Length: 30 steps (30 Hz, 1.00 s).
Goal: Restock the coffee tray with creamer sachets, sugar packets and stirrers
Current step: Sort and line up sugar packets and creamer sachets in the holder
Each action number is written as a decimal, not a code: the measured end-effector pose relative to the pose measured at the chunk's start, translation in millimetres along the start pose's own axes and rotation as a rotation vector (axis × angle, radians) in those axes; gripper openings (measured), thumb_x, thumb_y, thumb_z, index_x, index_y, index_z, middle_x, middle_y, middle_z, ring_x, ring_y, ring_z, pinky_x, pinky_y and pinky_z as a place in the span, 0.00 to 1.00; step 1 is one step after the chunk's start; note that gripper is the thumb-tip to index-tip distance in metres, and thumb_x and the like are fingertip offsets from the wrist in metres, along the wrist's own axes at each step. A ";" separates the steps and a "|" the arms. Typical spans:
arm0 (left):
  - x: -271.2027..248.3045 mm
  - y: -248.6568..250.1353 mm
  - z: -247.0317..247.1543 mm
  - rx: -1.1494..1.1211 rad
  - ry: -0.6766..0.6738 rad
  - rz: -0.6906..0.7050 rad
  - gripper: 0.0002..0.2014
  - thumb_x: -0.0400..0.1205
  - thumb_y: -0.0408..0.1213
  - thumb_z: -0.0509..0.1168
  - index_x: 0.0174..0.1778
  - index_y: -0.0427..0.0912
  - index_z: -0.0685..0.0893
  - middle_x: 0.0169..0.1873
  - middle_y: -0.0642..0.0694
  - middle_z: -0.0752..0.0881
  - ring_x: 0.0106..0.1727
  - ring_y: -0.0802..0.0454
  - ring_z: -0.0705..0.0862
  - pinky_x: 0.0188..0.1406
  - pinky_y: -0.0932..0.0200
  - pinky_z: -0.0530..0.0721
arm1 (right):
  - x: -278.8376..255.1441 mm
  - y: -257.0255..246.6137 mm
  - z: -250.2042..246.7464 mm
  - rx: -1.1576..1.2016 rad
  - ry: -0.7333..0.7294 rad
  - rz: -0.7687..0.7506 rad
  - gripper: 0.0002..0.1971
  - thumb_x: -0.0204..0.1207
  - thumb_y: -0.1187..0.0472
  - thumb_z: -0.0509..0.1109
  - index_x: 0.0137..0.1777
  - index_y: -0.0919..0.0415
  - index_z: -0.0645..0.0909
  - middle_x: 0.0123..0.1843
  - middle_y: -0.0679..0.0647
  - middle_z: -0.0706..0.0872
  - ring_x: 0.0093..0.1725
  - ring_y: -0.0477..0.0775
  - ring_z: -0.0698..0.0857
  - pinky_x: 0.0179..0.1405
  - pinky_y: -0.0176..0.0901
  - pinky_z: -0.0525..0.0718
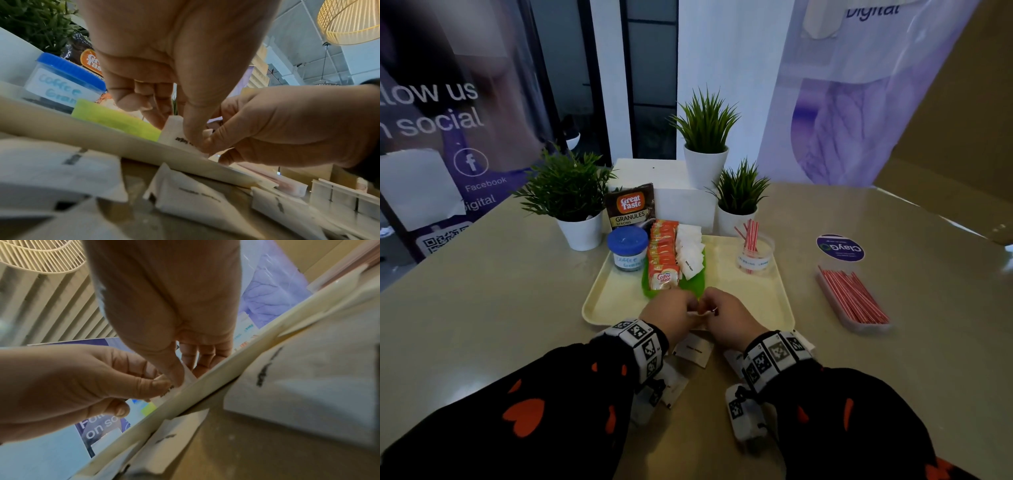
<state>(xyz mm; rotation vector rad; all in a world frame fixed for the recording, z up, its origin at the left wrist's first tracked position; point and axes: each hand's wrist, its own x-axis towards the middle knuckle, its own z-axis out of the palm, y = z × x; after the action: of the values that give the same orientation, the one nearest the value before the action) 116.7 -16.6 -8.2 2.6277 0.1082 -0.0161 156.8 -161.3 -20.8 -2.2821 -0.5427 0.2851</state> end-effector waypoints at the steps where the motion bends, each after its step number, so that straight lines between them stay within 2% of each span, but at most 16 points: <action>1: -2.5 0.0 -0.8 -0.022 0.005 0.021 0.11 0.77 0.49 0.75 0.52 0.51 0.90 0.48 0.49 0.87 0.50 0.49 0.85 0.50 0.54 0.83 | -4.6 -0.7 0.2 0.038 0.023 -0.029 0.07 0.76 0.67 0.72 0.45 0.55 0.79 0.46 0.53 0.85 0.46 0.54 0.81 0.45 0.46 0.78; 4: -11.3 -5.4 -3.2 -0.118 0.050 0.026 0.04 0.79 0.48 0.73 0.44 0.53 0.88 0.40 0.54 0.86 0.44 0.54 0.85 0.45 0.53 0.84 | -20.5 0.3 3.6 0.128 0.131 -0.079 0.04 0.81 0.63 0.70 0.52 0.55 0.79 0.46 0.49 0.85 0.46 0.51 0.83 0.46 0.45 0.82; 6: -20.0 -10.8 -2.7 -0.222 0.097 -0.002 0.06 0.78 0.46 0.75 0.39 0.54 0.83 0.37 0.55 0.85 0.40 0.55 0.83 0.38 0.57 0.80 | -29.0 2.5 6.7 0.133 0.182 -0.044 0.06 0.79 0.58 0.73 0.52 0.52 0.79 0.47 0.48 0.86 0.46 0.50 0.84 0.47 0.47 0.85; 8: -27.9 -16.4 0.5 -0.341 0.134 -0.048 0.10 0.76 0.42 0.76 0.38 0.53 0.80 0.36 0.54 0.84 0.37 0.55 0.82 0.33 0.61 0.77 | -34.7 6.2 9.4 0.096 0.190 0.011 0.09 0.75 0.62 0.74 0.51 0.52 0.79 0.46 0.49 0.85 0.46 0.52 0.84 0.48 0.48 0.85; 10: -33.9 -22.1 7.7 -0.504 0.150 -0.120 0.11 0.76 0.36 0.77 0.40 0.52 0.79 0.37 0.49 0.84 0.35 0.51 0.84 0.29 0.61 0.80 | -40.3 8.3 11.1 0.032 0.165 0.051 0.09 0.72 0.67 0.72 0.46 0.52 0.81 0.44 0.49 0.85 0.47 0.54 0.84 0.49 0.47 0.84; 12: -39.0 -27.2 15.2 -0.666 0.163 -0.208 0.12 0.74 0.33 0.77 0.42 0.50 0.80 0.39 0.43 0.86 0.37 0.44 0.87 0.35 0.49 0.89 | -45.3 8.3 11.9 -0.018 0.131 0.080 0.08 0.70 0.68 0.74 0.40 0.52 0.83 0.41 0.49 0.86 0.47 0.54 0.85 0.49 0.47 0.86; 14: -42.5 -33.8 23.5 -0.742 0.174 -0.269 0.12 0.71 0.32 0.76 0.42 0.51 0.81 0.40 0.37 0.88 0.41 0.38 0.88 0.45 0.37 0.90 | -49.2 7.7 12.3 -0.066 0.094 0.110 0.06 0.67 0.64 0.79 0.41 0.54 0.85 0.41 0.49 0.87 0.47 0.53 0.86 0.47 0.44 0.85; 15: -43.5 -37.2 27.2 -0.769 0.171 -0.293 0.13 0.70 0.33 0.76 0.42 0.51 0.81 0.42 0.36 0.88 0.41 0.39 0.88 0.46 0.36 0.90 | -50.7 7.4 12.4 -0.092 0.085 0.121 0.08 0.65 0.60 0.81 0.42 0.55 0.87 0.41 0.50 0.87 0.46 0.53 0.86 0.45 0.43 0.84; 18: -48.2 -43.6 36.3 -0.871 0.169 -0.344 0.16 0.68 0.37 0.78 0.47 0.56 0.82 0.49 0.39 0.88 0.48 0.41 0.89 0.52 0.39 0.90 | -55.5 7.7 13.6 -0.137 0.090 0.125 0.15 0.62 0.51 0.85 0.45 0.57 0.89 0.41 0.51 0.87 0.45 0.52 0.85 0.42 0.42 0.80; 20: -52.2 -44.8 39.5 -0.929 0.172 -0.336 0.16 0.74 0.34 0.77 0.54 0.54 0.83 0.52 0.40 0.88 0.54 0.41 0.89 0.56 0.38 0.89 | -57.5 9.1 15.2 -0.142 0.098 0.117 0.18 0.61 0.48 0.86 0.46 0.56 0.89 0.42 0.51 0.86 0.44 0.51 0.84 0.41 0.42 0.79; 23: -54.7 -44.8 40.4 -1.014 0.159 -0.309 0.12 0.80 0.30 0.73 0.56 0.48 0.86 0.52 0.38 0.91 0.55 0.38 0.90 0.56 0.40 0.90 | -56.1 12.5 18.5 -0.164 0.082 0.121 0.22 0.60 0.47 0.87 0.51 0.54 0.87 0.50 0.51 0.82 0.50 0.51 0.82 0.45 0.42 0.78; 25: -54.8 -45.8 40.4 -1.056 0.148 -0.297 0.11 0.81 0.28 0.72 0.56 0.45 0.87 0.51 0.36 0.91 0.55 0.37 0.90 0.55 0.42 0.90 | -55.2 13.7 20.5 -0.167 0.063 0.131 0.22 0.61 0.49 0.87 0.51 0.53 0.85 0.53 0.52 0.79 0.52 0.52 0.80 0.51 0.44 0.81; 27: -54.2 -48.4 42.0 -1.118 0.136 -0.297 0.09 0.82 0.27 0.70 0.54 0.43 0.87 0.51 0.35 0.91 0.53 0.37 0.91 0.53 0.44 0.91 | -57.3 15.2 22.8 -0.151 0.072 0.130 0.20 0.61 0.51 0.87 0.49 0.52 0.83 0.53 0.51 0.79 0.52 0.52 0.80 0.53 0.48 0.83; 30: -56.7 -48.2 40.9 -1.218 0.156 -0.296 0.05 0.85 0.28 0.67 0.53 0.40 0.85 0.48 0.35 0.90 0.46 0.43 0.92 0.41 0.54 0.91 | -62.1 21.3 26.2 -0.032 0.112 0.125 0.18 0.60 0.57 0.86 0.45 0.54 0.81 0.47 0.52 0.84 0.46 0.52 0.82 0.44 0.47 0.82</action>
<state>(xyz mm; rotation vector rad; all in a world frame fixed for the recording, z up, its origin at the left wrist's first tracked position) 56.7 1.1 -65.6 1.3783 0.4096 0.1164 98.8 -186.8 -51.8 -2.3506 -0.3508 0.2097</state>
